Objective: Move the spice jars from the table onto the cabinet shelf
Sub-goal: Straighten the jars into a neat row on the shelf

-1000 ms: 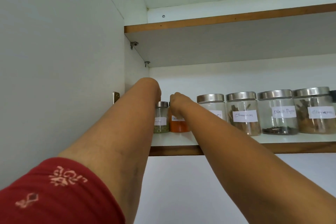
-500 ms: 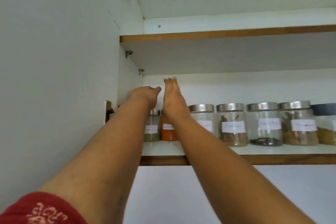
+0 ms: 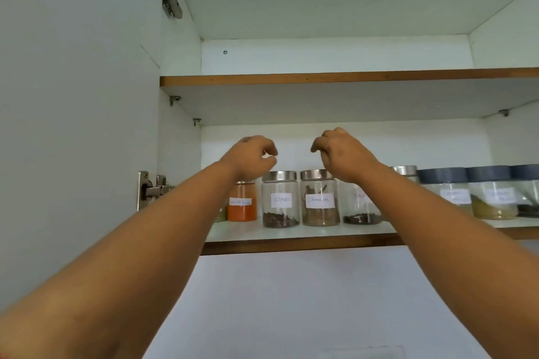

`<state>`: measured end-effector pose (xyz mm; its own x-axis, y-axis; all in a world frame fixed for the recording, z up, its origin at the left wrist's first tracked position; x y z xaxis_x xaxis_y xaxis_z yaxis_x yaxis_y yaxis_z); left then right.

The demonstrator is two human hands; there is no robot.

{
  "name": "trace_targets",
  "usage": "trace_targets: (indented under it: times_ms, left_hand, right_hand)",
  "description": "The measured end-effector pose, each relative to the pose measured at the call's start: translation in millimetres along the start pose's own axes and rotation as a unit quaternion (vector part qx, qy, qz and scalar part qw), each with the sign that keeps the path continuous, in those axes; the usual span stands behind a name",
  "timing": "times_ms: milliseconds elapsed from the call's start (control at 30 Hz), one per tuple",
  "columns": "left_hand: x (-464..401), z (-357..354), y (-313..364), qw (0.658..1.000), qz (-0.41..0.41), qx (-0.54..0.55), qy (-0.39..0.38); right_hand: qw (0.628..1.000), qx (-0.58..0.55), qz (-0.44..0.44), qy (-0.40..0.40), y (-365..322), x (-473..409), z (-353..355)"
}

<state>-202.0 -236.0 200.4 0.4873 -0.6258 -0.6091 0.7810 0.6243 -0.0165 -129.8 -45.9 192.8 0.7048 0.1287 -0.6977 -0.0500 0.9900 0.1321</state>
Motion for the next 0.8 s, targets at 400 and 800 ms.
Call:
trace_targets:
  times_ms: [400,800]
  left_hand:
    - [-13,-25,13,0.996,0.085,-0.004,-0.038]
    - [-30,-56,-23,0.983,0.146,-0.009,-0.108]
  right_hand:
    - [0.997,-0.029,-0.043,-0.054,-1,-1,-40]
    - [0.985,0.003,-0.061,-0.159,-6,-36,-78]
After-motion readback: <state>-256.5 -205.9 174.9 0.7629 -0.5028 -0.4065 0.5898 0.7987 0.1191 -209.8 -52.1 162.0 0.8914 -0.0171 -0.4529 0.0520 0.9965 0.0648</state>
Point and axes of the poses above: each hand's wrist, its own x-axis away from the middle knuckle, its own z-axis out of the back of the hand, y = z × x, the point moved 4 cm from there along -x, towards the middle knuckle, and after that the axes turned 13 degrees about -y, right-handed, at the moved point
